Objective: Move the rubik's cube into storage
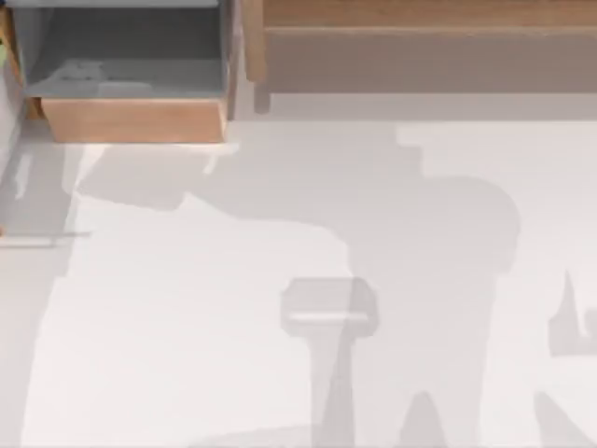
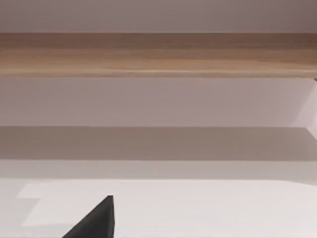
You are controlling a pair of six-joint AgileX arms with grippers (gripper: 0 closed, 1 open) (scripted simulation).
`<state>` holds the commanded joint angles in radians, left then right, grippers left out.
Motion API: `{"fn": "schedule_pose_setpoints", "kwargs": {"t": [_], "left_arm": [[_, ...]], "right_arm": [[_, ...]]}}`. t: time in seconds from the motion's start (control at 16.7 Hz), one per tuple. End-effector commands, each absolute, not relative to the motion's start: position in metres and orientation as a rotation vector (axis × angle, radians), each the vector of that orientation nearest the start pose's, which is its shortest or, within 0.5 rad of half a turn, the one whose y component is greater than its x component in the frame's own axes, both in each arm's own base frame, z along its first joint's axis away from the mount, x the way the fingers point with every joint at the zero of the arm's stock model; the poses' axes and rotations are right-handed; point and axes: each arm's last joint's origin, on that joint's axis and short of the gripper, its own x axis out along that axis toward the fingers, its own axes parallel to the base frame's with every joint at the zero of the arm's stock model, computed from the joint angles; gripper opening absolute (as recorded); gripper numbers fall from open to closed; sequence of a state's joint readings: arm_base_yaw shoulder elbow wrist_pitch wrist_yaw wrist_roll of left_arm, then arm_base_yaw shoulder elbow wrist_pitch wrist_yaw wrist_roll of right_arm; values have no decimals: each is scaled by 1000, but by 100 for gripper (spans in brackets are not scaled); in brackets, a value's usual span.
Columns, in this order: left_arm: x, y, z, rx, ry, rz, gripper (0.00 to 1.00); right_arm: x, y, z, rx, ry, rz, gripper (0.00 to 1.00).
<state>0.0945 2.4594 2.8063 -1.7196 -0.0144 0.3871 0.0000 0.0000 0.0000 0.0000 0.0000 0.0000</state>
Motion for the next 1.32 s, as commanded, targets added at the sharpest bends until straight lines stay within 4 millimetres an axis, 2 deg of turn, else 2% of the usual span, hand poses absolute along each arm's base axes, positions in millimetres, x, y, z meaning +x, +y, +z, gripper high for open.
{"fn": "schedule_pose_setpoints", "kwargs": {"t": [0.18,0.36,0.48,0.84,1.32], "left_arm": [[470,127,258,125,1457,-42,0],[476,166,207,32,1531,-12,0],[477,173,189,3,1568,-18,0],[477,173,189,3,1568,-18,0],[477,173,189,3,1568,-18,60]], "right_arm": [[106,-1,160,0,0,0,100],[106,-1,160,0,0,0,100],[106,-1,160,0,0,0,100],[106,-1,160,0,0,0,100],[106,-1,160,0,0,0,100]]}}
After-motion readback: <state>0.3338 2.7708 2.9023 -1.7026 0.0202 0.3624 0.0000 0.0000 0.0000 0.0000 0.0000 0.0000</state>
